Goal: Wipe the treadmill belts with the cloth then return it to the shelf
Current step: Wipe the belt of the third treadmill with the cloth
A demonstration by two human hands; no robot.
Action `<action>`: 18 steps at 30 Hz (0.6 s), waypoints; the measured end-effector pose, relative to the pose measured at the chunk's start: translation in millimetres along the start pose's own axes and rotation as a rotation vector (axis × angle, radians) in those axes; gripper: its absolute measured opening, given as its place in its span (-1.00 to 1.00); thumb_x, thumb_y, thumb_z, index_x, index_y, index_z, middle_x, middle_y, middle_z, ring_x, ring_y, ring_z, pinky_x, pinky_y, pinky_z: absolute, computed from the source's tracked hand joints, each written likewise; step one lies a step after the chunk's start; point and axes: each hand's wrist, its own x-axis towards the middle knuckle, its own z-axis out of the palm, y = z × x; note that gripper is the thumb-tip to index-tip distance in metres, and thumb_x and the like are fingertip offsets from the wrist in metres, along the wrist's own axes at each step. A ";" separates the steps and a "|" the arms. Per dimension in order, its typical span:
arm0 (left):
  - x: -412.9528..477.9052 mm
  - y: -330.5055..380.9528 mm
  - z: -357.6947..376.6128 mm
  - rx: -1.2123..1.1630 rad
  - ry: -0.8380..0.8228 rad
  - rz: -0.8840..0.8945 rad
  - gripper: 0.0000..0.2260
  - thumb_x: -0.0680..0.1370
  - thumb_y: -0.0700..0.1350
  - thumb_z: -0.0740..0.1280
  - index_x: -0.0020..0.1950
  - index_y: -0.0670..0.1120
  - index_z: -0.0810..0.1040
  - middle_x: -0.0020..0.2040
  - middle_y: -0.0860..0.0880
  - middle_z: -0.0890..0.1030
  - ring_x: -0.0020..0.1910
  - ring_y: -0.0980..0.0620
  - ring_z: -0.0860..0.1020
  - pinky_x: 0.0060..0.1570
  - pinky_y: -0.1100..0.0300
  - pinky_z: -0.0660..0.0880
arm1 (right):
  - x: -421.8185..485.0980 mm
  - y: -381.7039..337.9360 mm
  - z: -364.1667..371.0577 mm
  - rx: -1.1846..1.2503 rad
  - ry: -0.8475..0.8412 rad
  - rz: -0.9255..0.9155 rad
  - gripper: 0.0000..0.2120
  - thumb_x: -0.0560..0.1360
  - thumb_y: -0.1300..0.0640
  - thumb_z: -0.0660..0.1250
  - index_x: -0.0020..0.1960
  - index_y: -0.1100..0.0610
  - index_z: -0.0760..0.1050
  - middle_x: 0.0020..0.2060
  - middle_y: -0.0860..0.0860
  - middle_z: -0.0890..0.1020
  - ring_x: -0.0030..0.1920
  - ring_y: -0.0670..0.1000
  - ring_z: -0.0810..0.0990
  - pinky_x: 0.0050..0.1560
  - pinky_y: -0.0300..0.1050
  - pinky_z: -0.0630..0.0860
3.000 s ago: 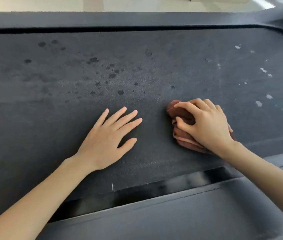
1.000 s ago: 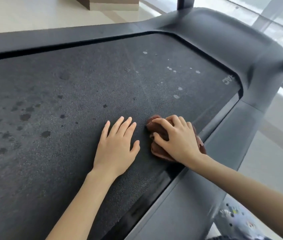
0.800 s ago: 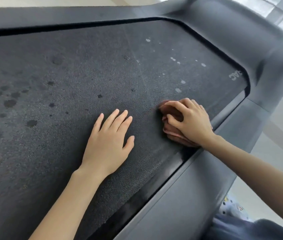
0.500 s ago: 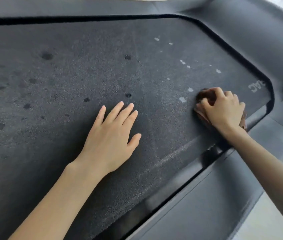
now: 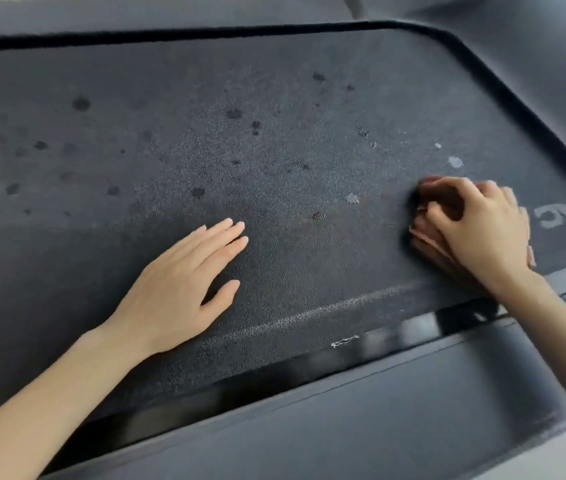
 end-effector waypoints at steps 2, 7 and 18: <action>1.2 1.1 -1.1 -0.015 0.015 -0.005 -0.54 0.55 0.05 0.08 0.40 -0.11 0.38 0.44 0.02 0.32 0.45 0.14 0.18 0.46 0.25 0.02 | 7.3 2.6 5.9 -0.055 0.022 0.077 -0.64 0.49 -0.09 0.22 0.20 0.05 0.49 0.10 0.24 0.52 0.18 0.26 0.39 0.16 0.16 0.29; -1.7 9.1 -3.7 0.000 0.083 -0.081 -0.55 0.54 0.03 0.08 0.38 -0.10 0.42 0.40 0.02 0.39 0.39 0.21 0.21 0.42 0.30 0.08 | -23.9 -84.8 19.1 -0.032 0.019 -0.139 -0.67 0.50 -0.09 0.18 0.16 0.07 0.47 0.07 0.16 0.52 0.13 0.20 0.40 0.08 0.10 0.25; -4.6 2.8 0.0 0.028 0.131 -0.146 -0.56 0.51 -0.03 0.19 0.37 -0.10 0.43 0.39 0.03 0.40 0.40 0.12 0.28 0.34 0.17 0.21 | -17.0 -46.6 12.7 0.064 0.008 -0.336 -0.67 0.47 -0.15 0.26 0.18 -0.07 0.51 0.06 0.05 0.56 0.11 0.18 0.46 0.04 0.07 0.36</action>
